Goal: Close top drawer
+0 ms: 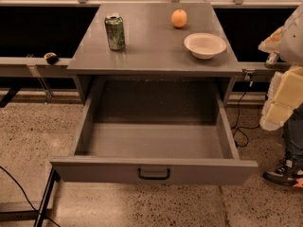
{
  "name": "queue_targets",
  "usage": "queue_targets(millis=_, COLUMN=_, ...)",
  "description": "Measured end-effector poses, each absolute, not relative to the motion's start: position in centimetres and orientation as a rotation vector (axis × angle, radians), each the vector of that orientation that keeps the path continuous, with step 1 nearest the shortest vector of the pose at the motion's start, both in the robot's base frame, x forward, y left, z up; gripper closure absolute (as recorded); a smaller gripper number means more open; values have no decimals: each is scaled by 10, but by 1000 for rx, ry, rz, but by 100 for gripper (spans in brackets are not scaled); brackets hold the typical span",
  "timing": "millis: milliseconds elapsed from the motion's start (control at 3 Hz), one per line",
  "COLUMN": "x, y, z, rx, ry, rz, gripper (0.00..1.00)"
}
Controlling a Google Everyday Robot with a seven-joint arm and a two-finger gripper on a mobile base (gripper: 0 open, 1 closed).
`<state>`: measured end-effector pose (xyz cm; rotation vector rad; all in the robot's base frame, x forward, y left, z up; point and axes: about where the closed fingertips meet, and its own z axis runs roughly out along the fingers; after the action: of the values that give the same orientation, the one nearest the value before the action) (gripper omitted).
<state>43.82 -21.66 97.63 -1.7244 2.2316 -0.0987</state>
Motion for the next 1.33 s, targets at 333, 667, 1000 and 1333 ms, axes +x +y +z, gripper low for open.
queue_targets(millis=333, x=438, y=-217, z=976, rx=-1725, ry=2231, rz=-98, gripper=0)
queue_targets(millis=667, x=442, y=-210, z=939, rx=-1782, ry=2209, rz=-6, gripper=0)
queue_targets(millis=1000, x=435, y=-199, z=871, rx=-1851, ry=2142, rz=133, gripper=0)
queue_targets(millis=1333, x=421, y=-189, z=803, rx=-1883, ry=2078, rz=209, gripper=17)
